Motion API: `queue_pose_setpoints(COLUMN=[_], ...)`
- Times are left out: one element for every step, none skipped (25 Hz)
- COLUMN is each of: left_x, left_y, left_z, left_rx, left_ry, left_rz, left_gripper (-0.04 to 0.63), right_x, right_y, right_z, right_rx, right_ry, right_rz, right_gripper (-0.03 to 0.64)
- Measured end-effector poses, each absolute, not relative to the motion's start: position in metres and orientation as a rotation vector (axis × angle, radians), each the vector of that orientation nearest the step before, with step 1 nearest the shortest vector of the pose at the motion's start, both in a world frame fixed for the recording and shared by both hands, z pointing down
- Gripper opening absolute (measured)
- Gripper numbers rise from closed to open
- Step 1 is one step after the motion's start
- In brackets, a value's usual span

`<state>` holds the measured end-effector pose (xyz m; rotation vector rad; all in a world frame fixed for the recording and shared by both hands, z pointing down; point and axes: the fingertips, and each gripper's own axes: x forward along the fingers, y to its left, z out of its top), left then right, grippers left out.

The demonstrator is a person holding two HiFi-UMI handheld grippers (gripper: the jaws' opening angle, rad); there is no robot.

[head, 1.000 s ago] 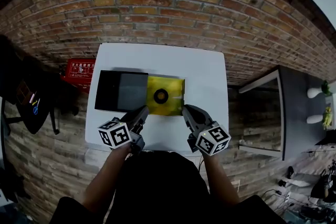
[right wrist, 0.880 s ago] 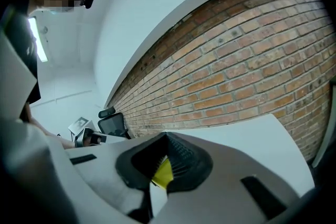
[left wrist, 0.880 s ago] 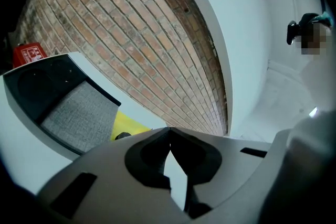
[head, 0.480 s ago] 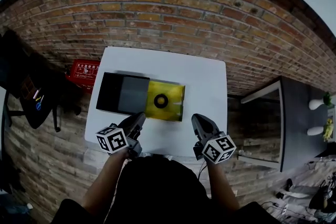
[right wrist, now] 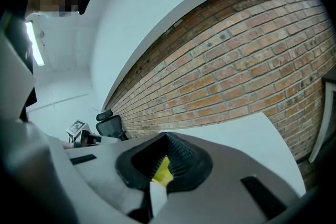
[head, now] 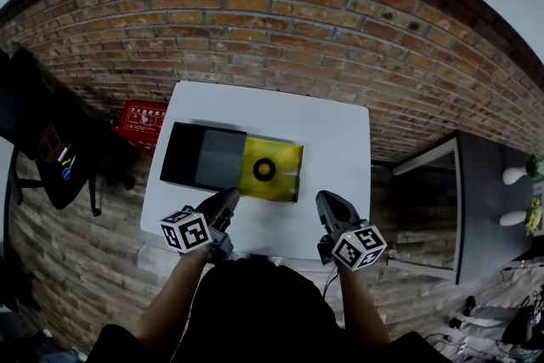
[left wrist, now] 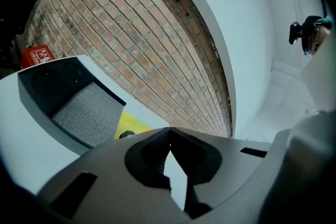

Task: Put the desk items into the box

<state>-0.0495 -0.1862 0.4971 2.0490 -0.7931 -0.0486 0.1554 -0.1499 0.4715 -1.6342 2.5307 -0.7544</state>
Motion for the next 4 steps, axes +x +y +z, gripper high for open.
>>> queue_pose_setpoints(left_x=[-0.0497, -0.0496, -0.0492, -0.0486], left_y=[-0.1864, -0.1866, -0.1868, -0.187], left_z=[0.4967, 0.4961, 0.4952, 0.4941], left_rx=[2.049, 2.049, 2.049, 2.05], left_ry=[-0.795, -0.795, -0.794, -0.793], left_rz=[-0.051, -0.053, -0.056, -0.059], left_gripper=[0.011, 0.012, 0.012, 0.011], right_x=[0.1552, 0.1551, 0.1551, 0.155], right_y=[-0.1501, -0.1503, -0.1505, -0.1508], right_z=[0.4712, 0.471, 0.4708, 0.4705], right_rx=[-1.634, -1.633, -1.633, -1.633], right_ry=[2.534, 2.537, 2.54, 2.543], right_rz=[-0.755, -0.756, -0.756, -0.756], right_gripper=[0.02, 0.02, 0.02, 0.02])
